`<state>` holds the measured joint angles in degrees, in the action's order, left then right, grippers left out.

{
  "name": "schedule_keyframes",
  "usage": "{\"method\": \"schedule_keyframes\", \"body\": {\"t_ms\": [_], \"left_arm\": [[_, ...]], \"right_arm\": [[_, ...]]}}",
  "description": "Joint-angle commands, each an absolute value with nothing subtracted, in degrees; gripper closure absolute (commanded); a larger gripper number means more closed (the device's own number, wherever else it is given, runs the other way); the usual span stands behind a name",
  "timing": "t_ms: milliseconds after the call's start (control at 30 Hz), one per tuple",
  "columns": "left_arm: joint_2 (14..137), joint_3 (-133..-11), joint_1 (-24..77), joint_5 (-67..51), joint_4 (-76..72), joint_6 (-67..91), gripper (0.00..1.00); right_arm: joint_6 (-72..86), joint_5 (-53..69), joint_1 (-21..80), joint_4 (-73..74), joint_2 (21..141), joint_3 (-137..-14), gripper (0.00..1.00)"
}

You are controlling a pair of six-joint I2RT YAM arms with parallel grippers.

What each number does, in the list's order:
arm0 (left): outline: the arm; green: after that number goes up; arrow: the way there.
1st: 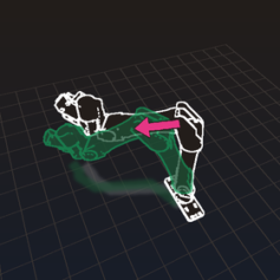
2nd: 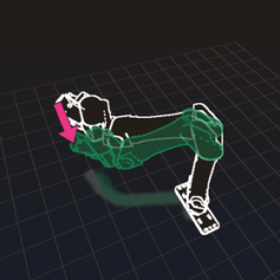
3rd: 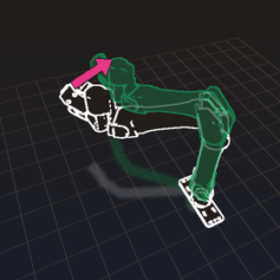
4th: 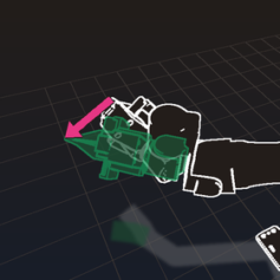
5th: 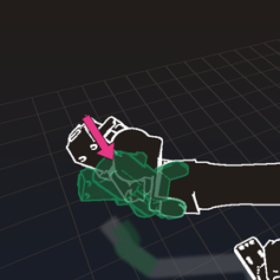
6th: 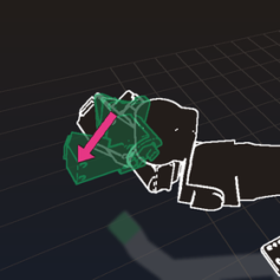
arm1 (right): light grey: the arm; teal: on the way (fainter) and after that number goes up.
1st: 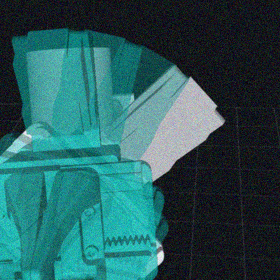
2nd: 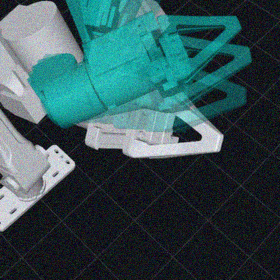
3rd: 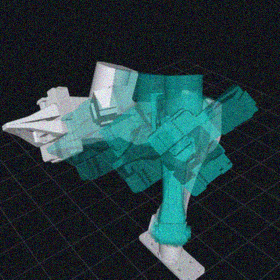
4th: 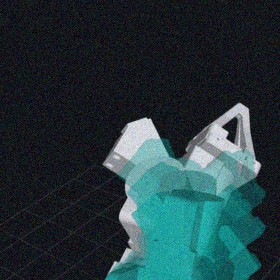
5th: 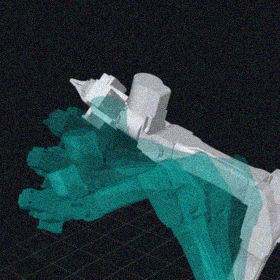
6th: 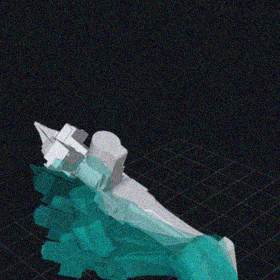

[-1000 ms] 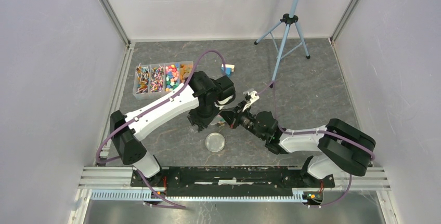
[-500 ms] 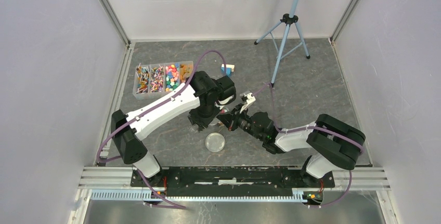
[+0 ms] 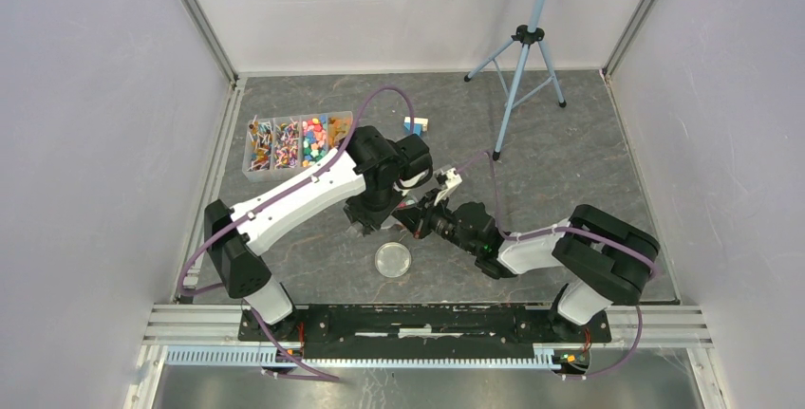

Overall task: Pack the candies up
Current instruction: Place the fake candies in the packing bottle, then place the spatula at the center of the board.

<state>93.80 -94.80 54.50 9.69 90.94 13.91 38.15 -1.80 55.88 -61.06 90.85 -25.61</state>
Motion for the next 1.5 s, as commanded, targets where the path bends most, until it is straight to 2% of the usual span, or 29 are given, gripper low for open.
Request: {"method": "schedule_keyframes", "body": {"t_ms": [0,300,467,600,767,867,1000,1100,1333,1467], "left_arm": [[93.0,-98.16,54.76,12.19,94.18,17.67,0.98],[91.88,-98.54,54.75,12.63,93.96,17.58,0.98],[88.68,-96.17,54.76,15.59,94.35,19.21,0.98],[86.4,-94.53,54.68,20.11,93.92,21.27,0.98],[83.74,-93.89,54.48,25.62,88.62,20.76,0.98],[81.42,-92.69,54.09,29.1,82.1,20.29,0.98],[78.92,-89.64,50.56,31.06,71.94,22.38,0.98],[78.77,-86.39,47.98,34.25,64.92,26.43,0.98],[83.99,-80.52,45.38,37.98,45.4,25.84,0.98],[90.07,-80.99,42.29,34.85,38.58,27.69,0.98]], "right_arm": [[38.81,-0.24,56.51,-62.14,91.58,-26.92,1.0],[37.14,-1.48,56.44,-60.11,88.66,-27.29,1.0],[36.55,-0.21,53.4,-58.32,81.93,-25.91,0.98],[37.04,2.12,49.14,-55.4,73.4,-23.76,0.88],[34.91,0.36,46.69,-48.71,62.16,-20.47,0.63],[32.35,-3.34,46.32,-44.67,53.81,-18.28,0.43],[26.7,-7.93,46.31,-34.86,43.07,-18.41,0.18],[23.24,-10.92,46.32,-27.97,35.77,-18.8,0.04],[19.0,-14.0,46.32,-14.15,22.79,-20.06,0.02],[18.59,-15.26,46.31,-8.67,18.56,-21.11,0.02]]}}
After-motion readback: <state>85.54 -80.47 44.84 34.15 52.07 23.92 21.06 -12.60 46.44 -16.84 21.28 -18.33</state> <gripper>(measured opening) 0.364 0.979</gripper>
